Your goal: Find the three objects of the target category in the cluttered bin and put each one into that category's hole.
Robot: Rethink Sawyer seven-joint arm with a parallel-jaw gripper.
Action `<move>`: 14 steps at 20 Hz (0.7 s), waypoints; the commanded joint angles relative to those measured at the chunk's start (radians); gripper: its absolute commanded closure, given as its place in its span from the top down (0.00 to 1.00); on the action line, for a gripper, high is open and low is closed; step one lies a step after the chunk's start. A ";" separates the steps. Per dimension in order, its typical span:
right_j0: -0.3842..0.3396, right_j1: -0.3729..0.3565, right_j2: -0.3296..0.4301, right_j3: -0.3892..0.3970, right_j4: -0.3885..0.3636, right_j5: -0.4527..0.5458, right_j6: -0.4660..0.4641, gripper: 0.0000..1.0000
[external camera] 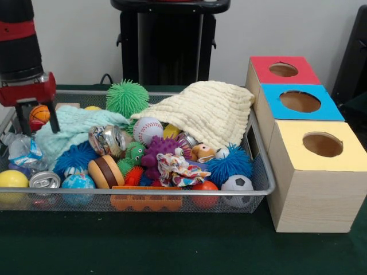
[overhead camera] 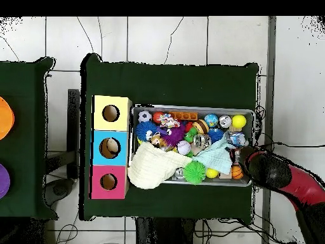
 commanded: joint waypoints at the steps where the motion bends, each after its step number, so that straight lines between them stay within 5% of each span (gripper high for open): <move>1: -0.007 0.105 0.034 -0.067 -0.005 -0.088 0.066 1.00; 10: -0.035 0.134 0.045 -0.064 -0.005 -0.109 0.046 1.00; 14: -0.031 0.093 0.043 -0.045 0.008 -0.080 0.050 1.00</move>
